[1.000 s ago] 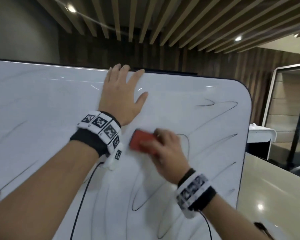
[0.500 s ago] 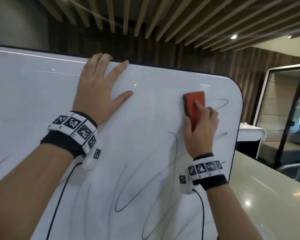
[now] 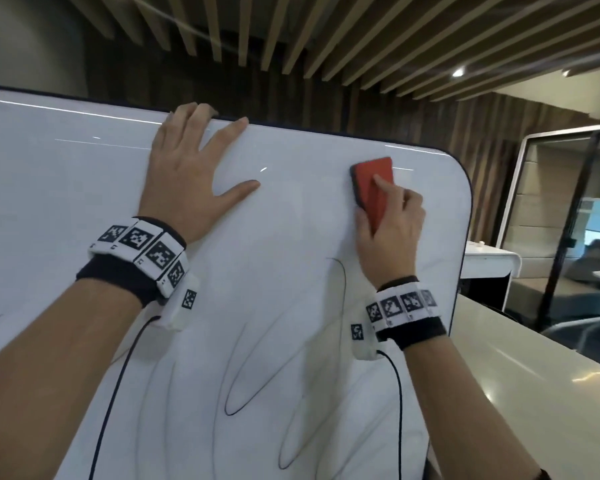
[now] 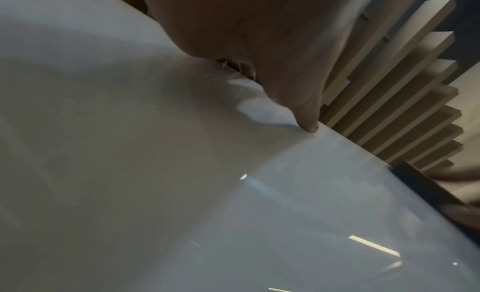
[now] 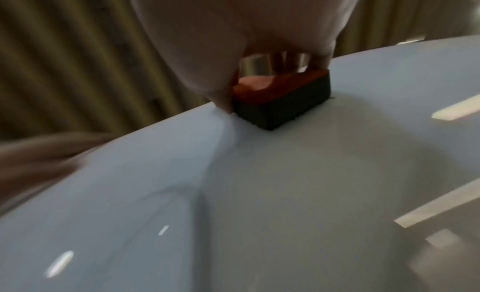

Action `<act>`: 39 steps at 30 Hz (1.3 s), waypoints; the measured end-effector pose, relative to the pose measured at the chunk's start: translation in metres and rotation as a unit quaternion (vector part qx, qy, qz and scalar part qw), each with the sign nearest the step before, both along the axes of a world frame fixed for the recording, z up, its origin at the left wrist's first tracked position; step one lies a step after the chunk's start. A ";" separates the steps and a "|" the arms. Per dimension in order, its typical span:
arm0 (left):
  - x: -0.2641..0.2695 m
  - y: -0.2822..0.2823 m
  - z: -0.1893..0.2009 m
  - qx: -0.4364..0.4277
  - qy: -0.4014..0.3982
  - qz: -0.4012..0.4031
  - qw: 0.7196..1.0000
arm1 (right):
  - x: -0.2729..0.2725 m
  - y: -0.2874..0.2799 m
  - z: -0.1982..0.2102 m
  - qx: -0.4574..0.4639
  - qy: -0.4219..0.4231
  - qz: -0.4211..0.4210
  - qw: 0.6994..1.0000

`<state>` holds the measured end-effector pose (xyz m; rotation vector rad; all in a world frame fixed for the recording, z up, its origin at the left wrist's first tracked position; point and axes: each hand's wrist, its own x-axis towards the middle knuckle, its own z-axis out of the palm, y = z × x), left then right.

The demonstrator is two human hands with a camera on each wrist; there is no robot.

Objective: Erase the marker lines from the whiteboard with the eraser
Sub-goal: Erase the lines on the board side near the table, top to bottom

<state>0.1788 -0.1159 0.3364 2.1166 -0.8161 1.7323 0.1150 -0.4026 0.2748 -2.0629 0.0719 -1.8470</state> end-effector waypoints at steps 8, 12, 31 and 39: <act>-0.006 0.000 0.000 0.001 0.011 0.011 1.000 | -0.009 -0.034 0.006 0.281 -0.047 -0.026 0.958; -0.003 0.000 0.002 0.007 0.021 0.014 1.000 | 0.001 0.050 -0.016 -0.119 0.036 0.063 0.990; -0.010 0.006 0.000 0.030 0.037 0.015 0.999 | 0.001 0.069 -0.119 -0.200 0.011 0.068 0.977; -0.014 0.007 0.001 0.039 0.054 0.021 0.998 | 0.010 0.049 -0.084 0.185 -0.098 0.028 0.977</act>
